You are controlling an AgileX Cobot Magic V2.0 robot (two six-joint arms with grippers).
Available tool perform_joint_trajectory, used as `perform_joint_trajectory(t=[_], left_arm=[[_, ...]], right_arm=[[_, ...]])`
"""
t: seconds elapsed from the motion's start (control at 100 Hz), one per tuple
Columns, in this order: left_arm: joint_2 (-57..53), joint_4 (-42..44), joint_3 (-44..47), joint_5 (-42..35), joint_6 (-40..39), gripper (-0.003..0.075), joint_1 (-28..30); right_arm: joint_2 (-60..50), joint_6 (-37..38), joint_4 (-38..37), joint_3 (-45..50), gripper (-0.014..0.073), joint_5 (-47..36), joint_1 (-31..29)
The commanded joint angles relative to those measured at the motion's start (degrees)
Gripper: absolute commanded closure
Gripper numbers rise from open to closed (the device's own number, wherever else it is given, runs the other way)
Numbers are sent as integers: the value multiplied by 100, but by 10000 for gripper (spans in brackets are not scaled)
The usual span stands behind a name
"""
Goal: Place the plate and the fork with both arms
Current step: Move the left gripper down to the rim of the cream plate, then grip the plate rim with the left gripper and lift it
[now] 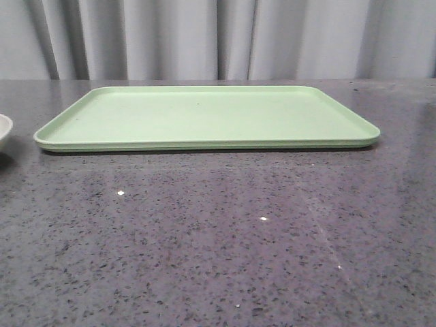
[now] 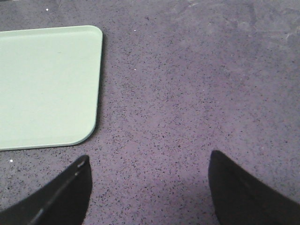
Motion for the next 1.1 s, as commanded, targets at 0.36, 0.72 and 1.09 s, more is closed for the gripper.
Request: perform_joint_trajectory(t=[0.36, 0.72, 1.09], left_arm=[[-1144, -974, -386, 141, 731, 741, 651], [-1307, -2870, -753, -57, 1624, 741, 894], [-686, -3475, -1357, -591, 1723, 741, -355]], right_arm=[[19, -65, -55, -205, 67, -353, -35], [19, -65, -55, -205, 67, -353, -35], [19, -65, -50, -195, 67, -257, -35]])
